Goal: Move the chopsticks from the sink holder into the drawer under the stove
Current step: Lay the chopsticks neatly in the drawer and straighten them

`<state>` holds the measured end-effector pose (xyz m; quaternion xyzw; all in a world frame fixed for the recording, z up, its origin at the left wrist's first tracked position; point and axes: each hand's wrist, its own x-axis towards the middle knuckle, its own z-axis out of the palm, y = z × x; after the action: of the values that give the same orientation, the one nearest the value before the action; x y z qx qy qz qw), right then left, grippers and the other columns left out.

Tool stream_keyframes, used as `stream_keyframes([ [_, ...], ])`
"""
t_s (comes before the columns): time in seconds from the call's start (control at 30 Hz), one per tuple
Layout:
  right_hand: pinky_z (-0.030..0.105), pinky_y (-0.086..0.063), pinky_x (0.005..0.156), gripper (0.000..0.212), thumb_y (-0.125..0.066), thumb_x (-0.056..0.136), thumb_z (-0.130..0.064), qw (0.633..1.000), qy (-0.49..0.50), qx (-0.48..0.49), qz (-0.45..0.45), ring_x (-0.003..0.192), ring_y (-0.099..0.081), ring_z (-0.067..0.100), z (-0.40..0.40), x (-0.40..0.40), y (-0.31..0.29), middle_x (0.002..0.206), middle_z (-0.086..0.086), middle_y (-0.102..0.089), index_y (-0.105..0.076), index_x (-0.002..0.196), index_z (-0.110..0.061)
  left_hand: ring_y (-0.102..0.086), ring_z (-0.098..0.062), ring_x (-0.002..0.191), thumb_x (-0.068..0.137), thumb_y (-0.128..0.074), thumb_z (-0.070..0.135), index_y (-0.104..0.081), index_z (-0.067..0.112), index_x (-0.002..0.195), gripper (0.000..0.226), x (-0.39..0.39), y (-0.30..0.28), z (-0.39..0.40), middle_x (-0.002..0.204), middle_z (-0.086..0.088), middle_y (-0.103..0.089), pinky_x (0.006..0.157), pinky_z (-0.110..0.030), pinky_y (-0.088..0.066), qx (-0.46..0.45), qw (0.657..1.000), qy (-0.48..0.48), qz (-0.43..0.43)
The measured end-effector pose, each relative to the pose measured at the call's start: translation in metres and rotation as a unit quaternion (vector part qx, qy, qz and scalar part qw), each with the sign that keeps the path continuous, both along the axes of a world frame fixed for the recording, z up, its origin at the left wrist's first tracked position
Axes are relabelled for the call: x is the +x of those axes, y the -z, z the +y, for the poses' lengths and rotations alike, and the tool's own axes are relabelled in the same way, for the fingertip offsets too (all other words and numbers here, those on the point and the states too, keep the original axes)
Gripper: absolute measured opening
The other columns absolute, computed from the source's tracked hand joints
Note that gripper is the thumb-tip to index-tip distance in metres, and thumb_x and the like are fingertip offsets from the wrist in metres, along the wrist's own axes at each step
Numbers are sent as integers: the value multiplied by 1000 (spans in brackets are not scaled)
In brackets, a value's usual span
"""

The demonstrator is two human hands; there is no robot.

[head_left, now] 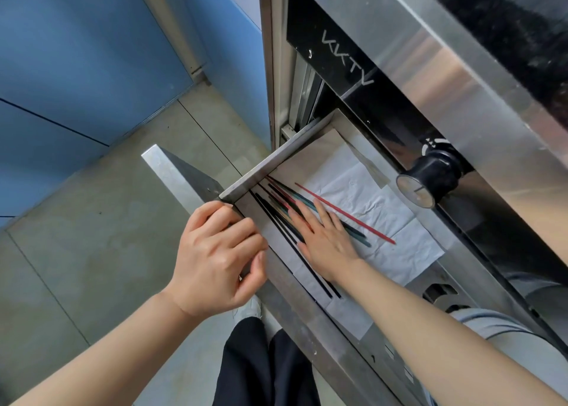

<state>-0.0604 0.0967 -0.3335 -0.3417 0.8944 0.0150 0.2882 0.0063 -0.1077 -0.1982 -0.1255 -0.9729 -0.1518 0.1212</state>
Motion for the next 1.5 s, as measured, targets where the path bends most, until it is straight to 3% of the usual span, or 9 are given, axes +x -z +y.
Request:
stream_keyframes([
  [0.1,44,6,115,69,-36,97,-39,998,-37,-21,42,147,7,26,6,7,-1,161,1,8,3,151,-20,-51,-27,66,91,-37,25,-67,17,68,39,0,1,0,69,1,-63,87,-35,-39,-3,1000,0,1],
  [0.23,41,4,117,69,-31,98,-43,994,-110,-14,7,148,6,23,23,22,6,160,2,10,5,151,-17,-50,-27,65,92,-35,26,-66,16,66,41,1,2,0,67,0,-61,87,-35,-38,-6,1000,-10,3],
  [0.7,42,-4,119,66,-34,98,-39,993,-83,-58,54,148,-5,26,-40,-4,-1,159,8,-17,-9,151,-10,-50,-27,63,92,-34,24,-65,14,64,43,1,5,0,66,-2,-61,85,-35,-39,-8,1000,-12,19],
  [0.97,38,7,118,69,-22,100,-43,995,-97,-19,8,147,11,21,5,14,1,160,9,9,11,149,-8,-49,-28,63,92,-34,24,-62,14,62,42,0,6,1,65,-3,-59,84,-37,-39,-16,999,-14,24],
  [1.17,44,1,120,74,-25,98,-51,996,-78,-13,31,148,7,24,-28,5,5,161,9,3,6,150,-8,-50,-28,63,92,-34,24,-61,13,62,42,1,7,2,66,-3,-58,85,-36,-39,-24,999,-17,23],
  [1.37,47,-1,117,66,-29,98,-45,998,-50,-31,25,147,7,29,-32,-3,2,162,3,-3,-4,152,-15,-50,-28,63,92,-33,24,-62,14,63,42,1,5,1,66,-3,-58,85,-36,-39,-23,999,-19,21],
  [1.5,43,-4,120,69,-27,99,-43,998,38,-30,46,147,8,26,-12,-8,-2,160,11,6,1,151,-7,-49,-28,63,93,-32,24,-62,13,63,43,0,5,2,66,-3,-58,84,-36,-39,-22,999,-20,20],
])
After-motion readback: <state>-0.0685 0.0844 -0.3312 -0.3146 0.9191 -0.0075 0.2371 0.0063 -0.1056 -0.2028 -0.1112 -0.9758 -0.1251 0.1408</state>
